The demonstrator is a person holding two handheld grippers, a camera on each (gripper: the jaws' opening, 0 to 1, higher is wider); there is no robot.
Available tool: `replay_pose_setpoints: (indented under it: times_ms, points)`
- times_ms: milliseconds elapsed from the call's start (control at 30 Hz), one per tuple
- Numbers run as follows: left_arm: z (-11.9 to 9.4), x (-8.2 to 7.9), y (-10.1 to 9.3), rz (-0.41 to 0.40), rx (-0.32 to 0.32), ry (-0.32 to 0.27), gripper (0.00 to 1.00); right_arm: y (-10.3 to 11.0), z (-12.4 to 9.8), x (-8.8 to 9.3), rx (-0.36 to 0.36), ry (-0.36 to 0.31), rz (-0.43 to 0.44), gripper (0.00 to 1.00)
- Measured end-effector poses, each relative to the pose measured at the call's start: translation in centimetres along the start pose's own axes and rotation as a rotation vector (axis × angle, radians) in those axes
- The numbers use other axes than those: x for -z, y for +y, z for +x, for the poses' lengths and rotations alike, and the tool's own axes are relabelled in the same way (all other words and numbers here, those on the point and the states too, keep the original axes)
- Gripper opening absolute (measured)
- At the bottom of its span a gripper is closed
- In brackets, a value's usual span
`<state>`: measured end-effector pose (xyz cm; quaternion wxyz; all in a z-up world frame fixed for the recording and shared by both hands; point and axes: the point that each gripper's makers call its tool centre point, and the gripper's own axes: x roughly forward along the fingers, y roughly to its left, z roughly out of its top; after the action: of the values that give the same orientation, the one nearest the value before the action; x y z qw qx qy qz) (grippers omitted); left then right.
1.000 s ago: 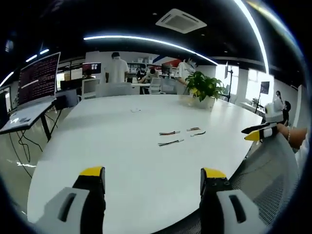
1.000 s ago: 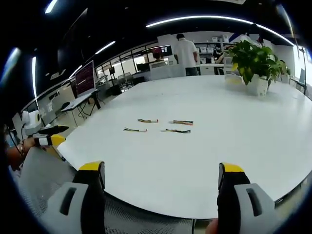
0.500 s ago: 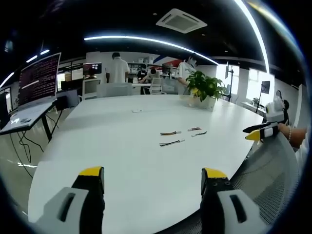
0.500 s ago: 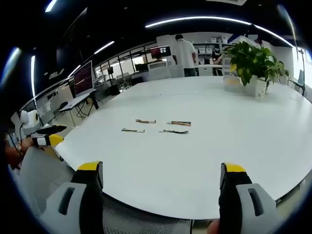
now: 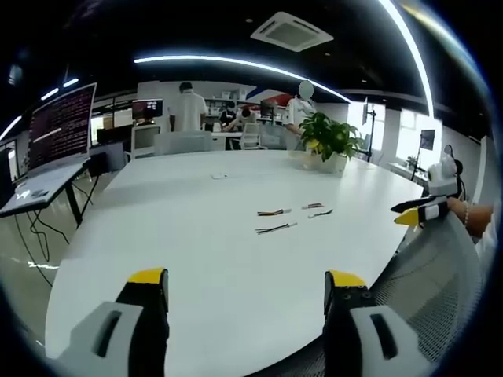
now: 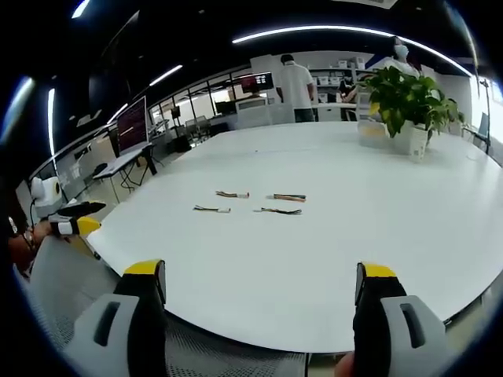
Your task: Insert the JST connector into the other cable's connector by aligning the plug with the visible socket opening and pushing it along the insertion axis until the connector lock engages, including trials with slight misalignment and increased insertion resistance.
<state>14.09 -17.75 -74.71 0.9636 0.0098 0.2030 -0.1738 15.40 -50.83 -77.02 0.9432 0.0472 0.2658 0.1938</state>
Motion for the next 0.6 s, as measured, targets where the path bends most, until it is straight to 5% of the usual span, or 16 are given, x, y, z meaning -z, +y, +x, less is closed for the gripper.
replay_pose_setpoints:
  times_ms: [367,600]
  points:
    - [0.11,0.55,0.13,0.007,-0.012,0.040,0.80,-0.24,-0.12,-0.15,0.015,-0.006,-0.005,0.99]
    - [0.22,-0.27,-0.02,-0.022,0.015,0.016,0.81,0.13,0.02,0.41,-0.004,0.035,-0.013,0.99]
